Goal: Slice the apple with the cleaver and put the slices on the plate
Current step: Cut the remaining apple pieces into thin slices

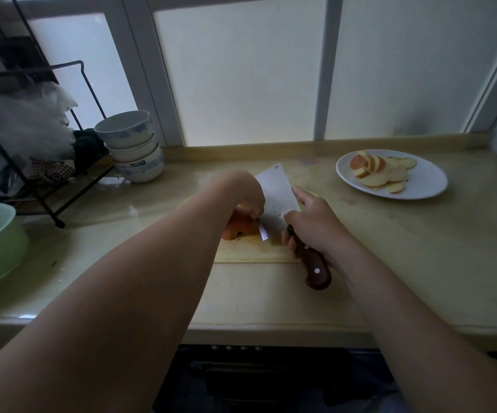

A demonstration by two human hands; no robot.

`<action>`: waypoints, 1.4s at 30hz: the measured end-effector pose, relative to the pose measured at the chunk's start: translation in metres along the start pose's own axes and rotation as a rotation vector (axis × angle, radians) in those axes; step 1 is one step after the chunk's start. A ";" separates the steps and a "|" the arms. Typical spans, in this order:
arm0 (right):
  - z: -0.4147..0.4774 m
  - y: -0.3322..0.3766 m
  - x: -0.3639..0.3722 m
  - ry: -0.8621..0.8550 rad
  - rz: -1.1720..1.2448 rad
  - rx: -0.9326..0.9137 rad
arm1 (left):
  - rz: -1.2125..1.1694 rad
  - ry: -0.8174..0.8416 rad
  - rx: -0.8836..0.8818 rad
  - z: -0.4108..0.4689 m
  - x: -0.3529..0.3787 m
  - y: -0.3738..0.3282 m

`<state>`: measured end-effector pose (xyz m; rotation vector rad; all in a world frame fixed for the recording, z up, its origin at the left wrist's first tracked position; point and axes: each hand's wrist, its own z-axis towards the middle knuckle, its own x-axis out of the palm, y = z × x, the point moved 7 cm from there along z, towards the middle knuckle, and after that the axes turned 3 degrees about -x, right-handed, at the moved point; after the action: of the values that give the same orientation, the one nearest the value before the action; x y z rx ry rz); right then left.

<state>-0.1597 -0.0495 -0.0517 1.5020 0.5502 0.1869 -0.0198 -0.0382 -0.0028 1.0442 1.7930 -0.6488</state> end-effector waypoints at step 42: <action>-0.011 0.013 0.001 0.027 -0.138 -0.008 | -0.297 0.138 -0.083 0.017 0.013 0.020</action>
<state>-0.1610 -0.0381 -0.0389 1.4492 0.6718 0.1021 0.0029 -0.0368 -0.0218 0.7894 2.1013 -0.6864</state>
